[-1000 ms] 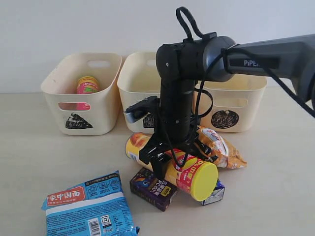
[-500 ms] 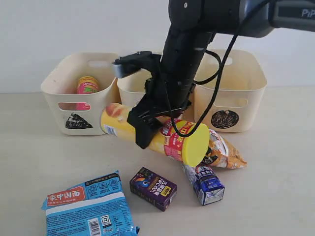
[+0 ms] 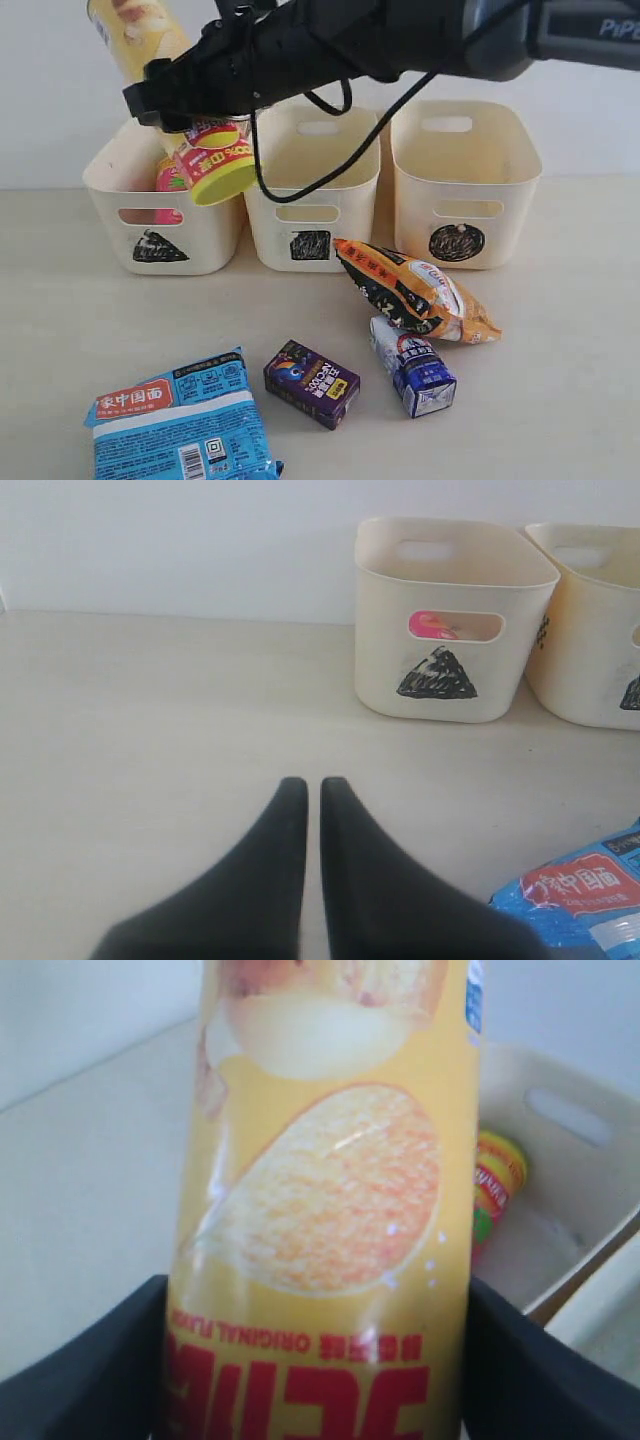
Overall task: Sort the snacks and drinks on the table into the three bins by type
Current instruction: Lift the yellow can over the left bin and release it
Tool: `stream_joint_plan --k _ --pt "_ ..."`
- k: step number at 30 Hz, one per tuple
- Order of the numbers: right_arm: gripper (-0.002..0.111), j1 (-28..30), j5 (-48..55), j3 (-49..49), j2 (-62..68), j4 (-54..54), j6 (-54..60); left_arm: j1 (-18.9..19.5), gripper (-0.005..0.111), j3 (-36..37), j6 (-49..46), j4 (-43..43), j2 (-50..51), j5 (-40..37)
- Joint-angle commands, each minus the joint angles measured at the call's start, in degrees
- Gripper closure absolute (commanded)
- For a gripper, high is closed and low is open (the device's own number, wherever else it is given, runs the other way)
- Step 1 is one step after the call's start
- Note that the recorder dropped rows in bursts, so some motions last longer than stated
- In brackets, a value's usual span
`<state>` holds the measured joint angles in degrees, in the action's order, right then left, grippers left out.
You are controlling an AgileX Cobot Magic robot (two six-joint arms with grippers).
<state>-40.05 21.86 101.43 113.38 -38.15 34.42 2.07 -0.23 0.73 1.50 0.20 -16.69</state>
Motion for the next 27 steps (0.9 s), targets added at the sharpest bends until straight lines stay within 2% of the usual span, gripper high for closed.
stream_joint_plan --k 1,10,22,27 --pt "0.109 -2.23 -11.21 2.31 3.75 -0.51 0.96 0.05 0.103 0.23 -0.16 0.61 -0.20 -0.08" --pt "0.109 -2.75 -23.99 12.48 13.99 -0.30 2.02 0.05 0.103 0.23 -0.16 0.61 -0.20 -0.08" --pt "0.108 -2.75 -25.37 34.19 31.25 -0.30 6.36 0.05 0.103 0.23 -0.16 0.61 -0.20 -0.08" --pt "0.108 -2.75 -25.80 38.13 35.20 -0.30 6.36 0.05 0.103 0.23 -0.16 0.61 -0.20 -0.08"
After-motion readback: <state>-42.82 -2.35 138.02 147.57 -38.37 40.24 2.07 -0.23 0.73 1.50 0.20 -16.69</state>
